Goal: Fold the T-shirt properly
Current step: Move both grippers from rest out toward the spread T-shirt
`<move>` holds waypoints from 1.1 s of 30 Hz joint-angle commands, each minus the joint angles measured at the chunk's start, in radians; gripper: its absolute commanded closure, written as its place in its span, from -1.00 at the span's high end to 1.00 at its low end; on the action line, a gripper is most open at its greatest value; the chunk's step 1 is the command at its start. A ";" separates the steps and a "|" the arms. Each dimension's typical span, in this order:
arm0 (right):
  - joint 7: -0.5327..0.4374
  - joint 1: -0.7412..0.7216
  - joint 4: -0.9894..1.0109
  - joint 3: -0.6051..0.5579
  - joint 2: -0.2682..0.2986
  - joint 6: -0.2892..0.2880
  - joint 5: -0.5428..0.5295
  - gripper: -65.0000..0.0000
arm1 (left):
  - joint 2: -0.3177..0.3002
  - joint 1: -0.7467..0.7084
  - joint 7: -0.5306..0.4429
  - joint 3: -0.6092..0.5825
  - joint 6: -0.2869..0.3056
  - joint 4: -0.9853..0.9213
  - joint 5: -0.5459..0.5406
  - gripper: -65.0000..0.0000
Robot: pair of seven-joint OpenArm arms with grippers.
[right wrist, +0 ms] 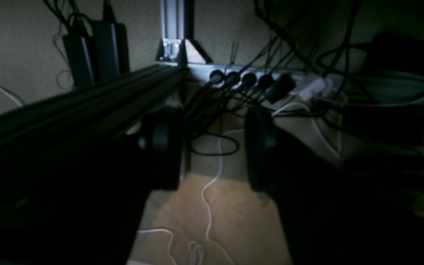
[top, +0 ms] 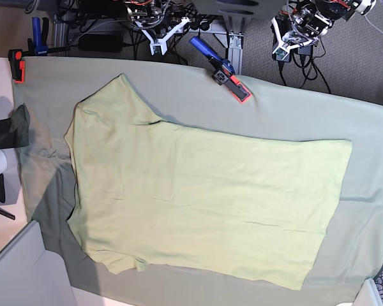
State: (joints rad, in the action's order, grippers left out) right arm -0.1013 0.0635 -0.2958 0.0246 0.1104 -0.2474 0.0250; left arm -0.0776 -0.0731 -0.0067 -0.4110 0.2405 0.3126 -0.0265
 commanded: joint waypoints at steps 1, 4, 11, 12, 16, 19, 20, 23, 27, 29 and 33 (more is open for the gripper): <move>-0.013 -0.002 -0.006 -0.001 0.006 -0.022 0.006 -0.14 | 0.000 0.008 -0.013 0.002 0.031 0.007 0.002 -0.49; -0.012 0.000 -0.006 -0.001 0.005 -0.021 0.049 -0.14 | 0.000 0.015 -0.012 0.002 0.061 0.007 0.002 -0.49; -0.011 0.000 -0.006 -0.001 0.005 -0.020 0.119 -0.15 | -0.001 0.006 -0.011 0.002 0.062 0.007 0.002 -0.49; -0.011 0.000 -0.006 -0.001 0.005 -0.020 0.119 -0.15 | -0.001 0.006 -0.005 0.002 0.062 0.007 0.001 -0.49; -0.011 0.000 -0.006 -0.001 0.005 -0.020 0.121 -0.35 | 0.001 -0.010 0.057 0.002 0.060 0.007 0.002 -0.59; -0.011 0.000 -0.006 -0.001 0.008 -0.021 0.121 -0.75 | 0.010 -0.011 0.086 0.002 0.060 0.007 0.002 -0.82; -0.011 0.000 -0.006 -0.001 0.009 -0.020 0.121 -0.81 | 0.012 -0.011 0.090 0.002 0.060 0.007 0.002 -0.84; -0.011 0.000 -0.006 -0.001 0.006 -0.020 0.121 -0.82 | 0.020 -0.011 0.089 0.002 0.060 0.007 0.001 -0.83; -0.011 0.001 -0.006 -0.001 0.003 -0.021 0.121 -0.82 | 0.023 -0.011 0.089 0.002 0.060 0.007 0.001 -0.82; -0.011 0.001 -0.006 -0.001 0.003 -0.021 0.121 -0.82 | 0.022 -0.011 0.087 0.002 0.063 0.007 0.002 -0.81; -0.011 0.001 -0.006 -0.001 0.003 0.000 0.121 -0.55 | 0.023 -0.011 0.053 0.002 0.090 0.007 0.002 -0.71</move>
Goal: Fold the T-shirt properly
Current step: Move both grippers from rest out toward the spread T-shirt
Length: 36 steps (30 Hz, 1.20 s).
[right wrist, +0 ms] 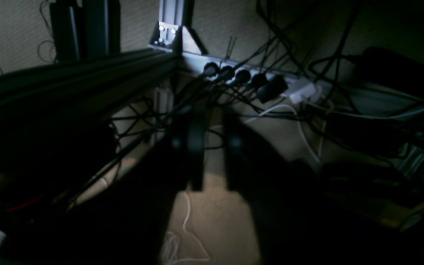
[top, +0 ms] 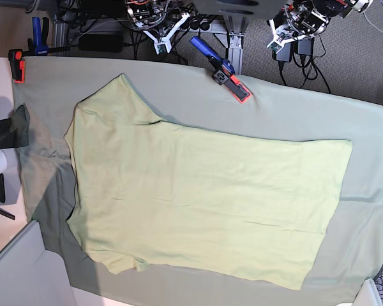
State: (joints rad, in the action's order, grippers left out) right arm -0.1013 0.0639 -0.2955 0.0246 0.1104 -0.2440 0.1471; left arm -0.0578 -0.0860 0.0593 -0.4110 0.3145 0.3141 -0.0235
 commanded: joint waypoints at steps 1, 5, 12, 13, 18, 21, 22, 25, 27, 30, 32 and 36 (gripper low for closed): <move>-0.011 0.000 -0.006 -0.001 0.003 0.006 -0.002 -0.37 | 0.003 0.002 -0.017 0.002 0.015 0.006 -0.002 -0.61; -0.011 0.002 -0.006 -0.001 0.003 0.004 -0.008 -0.09 | 0.002 0.002 0.036 0.002 0.103 0.006 -0.001 -0.43; -0.011 0.104 -0.093 -0.001 0.012 0.001 0.014 -0.09 | -0.012 -0.049 0.050 0.002 0.211 0.028 -0.013 -0.43; -0.011 0.134 -0.124 -0.001 0.014 0.001 0.014 -0.09 | -0.018 -0.066 0.040 0.002 0.211 0.046 -0.014 -0.43; -0.011 0.291 -0.325 -0.001 0.040 0.002 0.014 -0.09 | -0.073 -0.175 -0.019 0.002 0.214 0.232 -0.040 -0.43; -0.011 0.389 -0.468 -0.001 0.068 0.002 -0.004 -0.09 | -0.114 -0.249 -0.022 0.019 0.214 0.386 -0.067 -0.43; -0.011 0.421 -0.517 -0.001 0.081 0.001 -0.026 -0.09 | -0.127 -0.274 -0.021 0.032 0.214 0.440 -0.070 -0.43; -0.007 0.511 -0.656 -0.001 0.130 0.001 -0.096 -0.09 | -0.146 -0.354 0.002 0.088 0.218 0.598 -0.073 -0.43; -0.007 0.569 -0.745 -0.001 0.168 0.002 -0.130 -0.09 | -0.156 -0.410 0.019 0.137 0.235 0.702 -0.077 -0.43; -0.003 0.661 -0.871 0.000 0.224 0.002 -0.154 -0.09 | -0.159 -0.498 0.026 0.207 0.286 0.849 -0.131 -0.43; -0.003 0.724 -0.954 0.003 0.254 0.002 -0.171 -0.09 | -0.159 -0.551 0.056 0.251 0.304 0.941 -0.166 -0.43; -0.002 0.845 -1.124 0.039 0.290 0.002 -0.193 -0.09 | -0.159 -0.645 0.117 0.325 0.305 1.109 -0.237 -0.43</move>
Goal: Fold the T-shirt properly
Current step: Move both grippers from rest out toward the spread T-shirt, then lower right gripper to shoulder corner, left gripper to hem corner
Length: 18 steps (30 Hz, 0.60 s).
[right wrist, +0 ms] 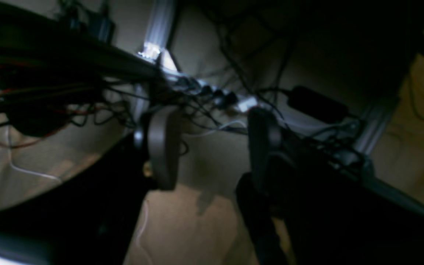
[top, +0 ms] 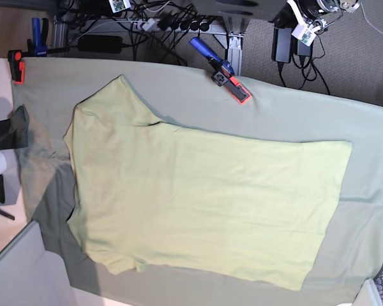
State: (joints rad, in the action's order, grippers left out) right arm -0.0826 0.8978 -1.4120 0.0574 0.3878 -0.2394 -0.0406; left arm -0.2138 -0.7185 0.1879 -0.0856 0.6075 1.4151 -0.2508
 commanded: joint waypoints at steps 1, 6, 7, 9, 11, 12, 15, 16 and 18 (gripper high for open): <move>-0.018 0.039 -0.049 0.019 0.018 -0.002 -0.005 -0.09 | -0.003 -0.033 0.004 0.016 0.028 0.050 -0.027 -0.43; -0.014 0.138 -0.244 0.110 0.027 -0.002 -0.044 -0.09 | -0.003 -0.107 0.023 0.084 0.091 0.229 -0.103 -0.43; -0.006 0.149 -0.278 0.130 0.027 -0.002 -0.071 -0.09 | -0.003 -0.119 0.023 0.093 0.091 0.259 -0.121 -0.43; 0.039 0.153 -0.341 0.172 0.027 -0.002 -0.131 -0.09 | -0.003 -0.139 0.023 0.103 0.091 0.313 -0.148 -0.43; 0.078 0.144 -0.398 0.215 0.027 0.000 -0.204 -0.09 | -0.003 -0.150 0.024 0.107 0.091 0.355 -0.157 -0.43; 0.085 0.136 -0.425 0.235 0.027 0.000 -0.240 -0.09 | -0.003 -0.152 0.031 0.107 0.091 0.370 -0.156 -0.43; 0.099 0.097 -0.490 0.288 0.022 0.000 -0.348 -0.09 | -0.003 -0.151 0.066 0.107 0.091 0.400 -0.157 -0.43; 0.122 0.077 -0.504 0.305 0.015 0.000 -0.388 -0.09 | -0.003 -0.151 0.077 0.107 0.091 0.405 -0.157 -0.43; 0.182 0.034 -0.513 0.344 -0.007 0.001 -0.467 -0.09 | -0.003 -0.151 0.101 0.107 0.091 0.409 -0.157 -0.43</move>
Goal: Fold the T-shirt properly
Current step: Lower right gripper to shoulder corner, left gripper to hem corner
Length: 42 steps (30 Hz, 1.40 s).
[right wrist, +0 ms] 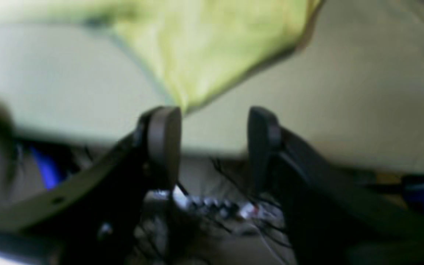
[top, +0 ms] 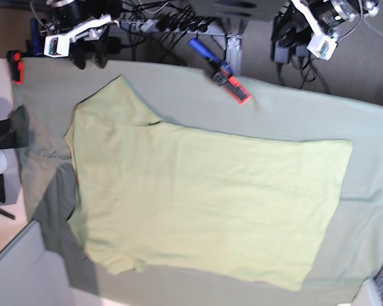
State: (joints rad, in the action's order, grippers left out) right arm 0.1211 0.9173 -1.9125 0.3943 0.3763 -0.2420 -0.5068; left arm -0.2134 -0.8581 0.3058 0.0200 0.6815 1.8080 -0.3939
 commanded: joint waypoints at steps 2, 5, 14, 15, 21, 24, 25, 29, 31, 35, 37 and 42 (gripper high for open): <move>0.029 -0.040 -0.009 0.046 -0.029 0.018 -0.052 -0.09 | -0.006 -0.011 -0.017 0.001 0.017 0.017 -0.014 -0.43; 0.073 -0.116 0.000 0.079 -0.083 0.038 -0.062 -0.09 | -0.006 -0.009 -0.021 0.008 0.017 0.018 -0.016 -0.43; 0.100 -0.247 0.146 0.070 -0.206 0.037 -0.109 -0.09 | -0.023 -0.010 -0.017 0.043 0.017 0.018 -0.040 -0.43; 0.101 -0.256 0.164 0.070 -0.214 0.037 -0.114 -0.09 | -0.023 -0.010 -0.017 0.048 0.017 0.018 -0.042 -0.43; 0.101 -0.302 0.214 0.067 -0.245 0.023 -0.114 -0.09 | -0.023 -0.010 -0.017 0.058 0.017 0.018 -0.088 -0.43; 0.101 -0.314 0.214 0.062 -0.247 0.016 -0.113 -0.09 | -0.032 -0.009 -0.017 0.058 0.017 0.018 -0.114 -0.40; 0.101 -0.317 0.214 0.059 -0.247 0.014 -0.113 -0.09 | -0.037 -0.009 -0.017 0.058 0.017 0.018 -0.127 -0.33; 0.101 -0.322 0.215 0.042 -0.247 0.006 -0.109 -0.09 | -0.062 -0.009 -0.017 0.061 0.017 0.018 -0.143 -0.02; 0.101 -0.330 0.215 0.037 -0.247 0.006 -0.109 -0.09 | -0.070 -0.006 -0.017 0.065 0.017 0.018 -0.156 -0.01; 0.103 -0.359 0.215 0.035 -0.247 0.002 -0.099 -0.09 | -0.070 -0.003 -0.017 0.086 0.017 0.017 -0.172 -0.01; 0.107 -0.363 0.215 0.035 -0.250 0.002 -0.099 -0.09 | -0.070 -0.003 -0.017 0.099 0.017 0.017 -0.172 -0.01; 0.112 -0.374 0.215 0.020 -0.281 -0.024 -0.099 -0.09 | -0.089 -0.003 -0.018 0.119 0.017 0.017 -0.184 -0.01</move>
State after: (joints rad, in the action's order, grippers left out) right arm 0.2443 0.5400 -1.6844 0.4141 0.0914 -0.2359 -0.6022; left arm -0.2970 -0.8501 0.3069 0.1329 0.6819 1.8088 -0.5598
